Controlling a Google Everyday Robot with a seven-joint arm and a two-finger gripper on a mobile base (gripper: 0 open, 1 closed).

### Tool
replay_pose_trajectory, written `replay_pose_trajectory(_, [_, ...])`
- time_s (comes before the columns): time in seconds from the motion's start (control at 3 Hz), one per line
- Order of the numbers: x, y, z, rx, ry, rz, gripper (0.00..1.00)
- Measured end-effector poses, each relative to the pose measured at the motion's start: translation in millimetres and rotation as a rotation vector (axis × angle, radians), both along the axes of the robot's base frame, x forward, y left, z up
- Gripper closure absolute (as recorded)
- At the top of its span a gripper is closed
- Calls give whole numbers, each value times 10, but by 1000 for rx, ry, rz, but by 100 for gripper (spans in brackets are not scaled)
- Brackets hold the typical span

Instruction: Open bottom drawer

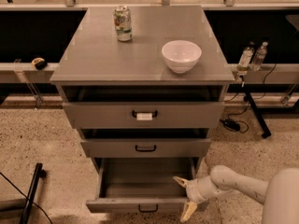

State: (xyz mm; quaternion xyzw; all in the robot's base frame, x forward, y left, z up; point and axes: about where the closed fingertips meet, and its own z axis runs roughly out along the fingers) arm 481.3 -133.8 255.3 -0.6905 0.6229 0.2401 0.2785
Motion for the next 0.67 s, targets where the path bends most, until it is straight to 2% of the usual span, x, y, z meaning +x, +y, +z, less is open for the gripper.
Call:
replay_pose_trajectory(0.33, [352, 6, 204, 39, -44, -24, 15])
replay_pose_trajectory(0.67, [743, 66, 157, 48, -46, -54, 39])
